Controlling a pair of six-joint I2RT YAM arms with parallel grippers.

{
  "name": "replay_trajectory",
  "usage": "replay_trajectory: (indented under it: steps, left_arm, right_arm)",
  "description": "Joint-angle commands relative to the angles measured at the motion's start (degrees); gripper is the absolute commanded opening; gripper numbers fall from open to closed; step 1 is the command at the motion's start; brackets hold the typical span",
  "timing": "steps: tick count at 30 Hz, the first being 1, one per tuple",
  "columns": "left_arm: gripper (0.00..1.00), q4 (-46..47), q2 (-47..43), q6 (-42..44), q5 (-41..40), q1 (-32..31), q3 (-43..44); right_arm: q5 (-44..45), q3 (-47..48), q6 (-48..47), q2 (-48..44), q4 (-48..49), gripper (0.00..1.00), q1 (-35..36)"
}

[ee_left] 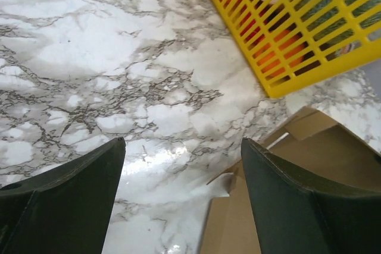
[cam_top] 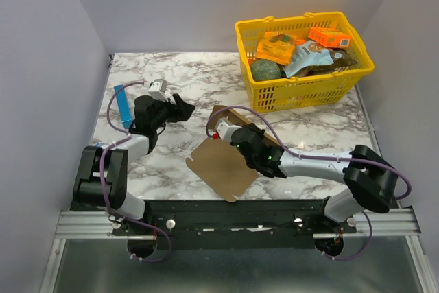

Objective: Fold the paper box

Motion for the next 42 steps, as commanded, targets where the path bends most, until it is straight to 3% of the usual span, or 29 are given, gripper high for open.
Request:
replay_trajectory:
  steps: [1, 15, 25, 42]
  left_arm:
    - [0.86, -2.42, 5.14, 3.63, -0.31, 0.15, 1.56]
    - [0.84, 0.30, 11.57, 3.10, 3.65, -2.48, 2.61]
    - [0.82, 8.22, 10.61, 1.69, 10.60, -4.24, -2.13]
    - [0.77, 10.24, 4.02, 3.01, 10.95, -11.45, -8.99]
  right_arm:
    - [-0.96, -0.82, -0.33, -0.24, 0.31, 0.01, 0.32]
    - [-1.83, 0.14, -0.16, -1.02, -0.92, 0.01, 0.41]
    - [-2.71, 0.32, 0.02, -1.55, -1.89, 0.01, 0.41]
    - [-2.80, 1.02, -0.68, -1.64, -1.80, 0.01, 0.94]
